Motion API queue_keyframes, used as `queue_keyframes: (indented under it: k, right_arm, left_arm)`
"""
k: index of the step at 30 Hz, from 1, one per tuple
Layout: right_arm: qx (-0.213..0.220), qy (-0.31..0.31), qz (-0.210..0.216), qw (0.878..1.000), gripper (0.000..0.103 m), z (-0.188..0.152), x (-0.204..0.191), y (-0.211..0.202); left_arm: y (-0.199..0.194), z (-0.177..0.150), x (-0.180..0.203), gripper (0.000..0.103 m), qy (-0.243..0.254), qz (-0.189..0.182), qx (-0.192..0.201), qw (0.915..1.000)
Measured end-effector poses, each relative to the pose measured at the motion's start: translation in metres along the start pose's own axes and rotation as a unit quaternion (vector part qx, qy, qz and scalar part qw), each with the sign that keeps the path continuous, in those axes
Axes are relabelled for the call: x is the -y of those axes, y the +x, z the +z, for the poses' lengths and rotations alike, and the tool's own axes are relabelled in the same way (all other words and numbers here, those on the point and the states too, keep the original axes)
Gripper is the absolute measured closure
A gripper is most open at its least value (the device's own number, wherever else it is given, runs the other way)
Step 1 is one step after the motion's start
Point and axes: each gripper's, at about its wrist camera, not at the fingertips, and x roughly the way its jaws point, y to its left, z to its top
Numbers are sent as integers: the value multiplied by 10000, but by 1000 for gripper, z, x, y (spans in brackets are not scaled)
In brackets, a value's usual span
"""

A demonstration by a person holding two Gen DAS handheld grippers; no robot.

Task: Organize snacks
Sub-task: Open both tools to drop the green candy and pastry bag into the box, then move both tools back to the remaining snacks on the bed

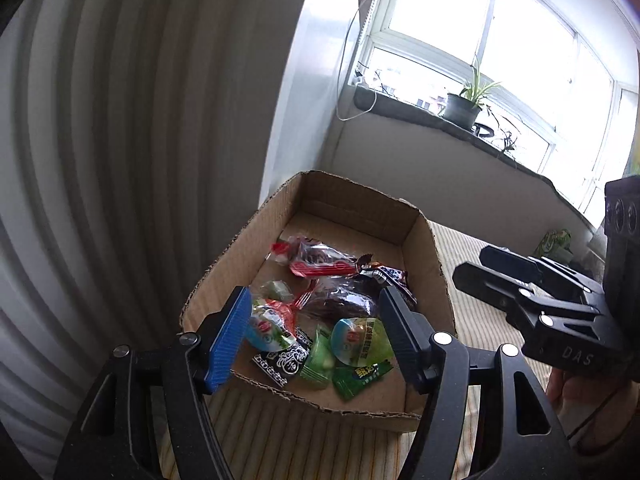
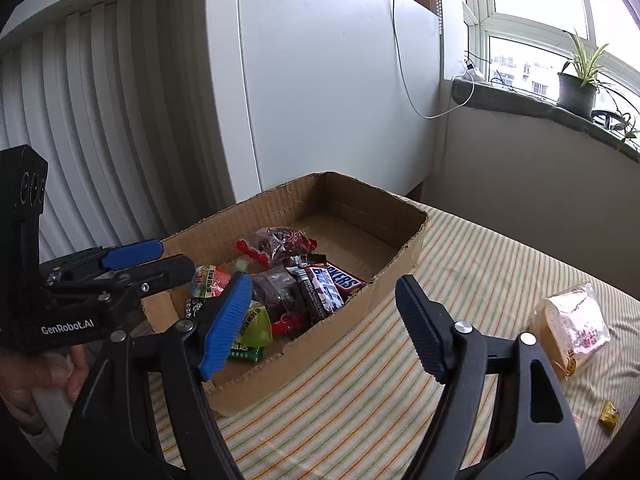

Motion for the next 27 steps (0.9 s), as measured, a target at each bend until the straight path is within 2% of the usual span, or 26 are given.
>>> queue_keyframes:
  k: [4, 11, 16, 27]
  right_arm:
    - [16, 135, 97, 9999, 20, -6, 4, -11]
    - [211, 194, -188, 9994, 20, -18, 15, -40]
    - [220, 516, -426, 9975, 20, -37, 50, -61]
    - [422, 1269, -1084, 9851, 20, -86, 134, -130]
  left_arm:
    - [-15, -2, 3, 32, 6, -5, 114, 9999]
    - [-21, 6, 26, 30, 235, -59, 49, 9997]
    - [-19, 9, 60, 30, 545, -159, -3, 9984]
    - [-3, -4, 153, 28, 1178, -695, -289, 9902]
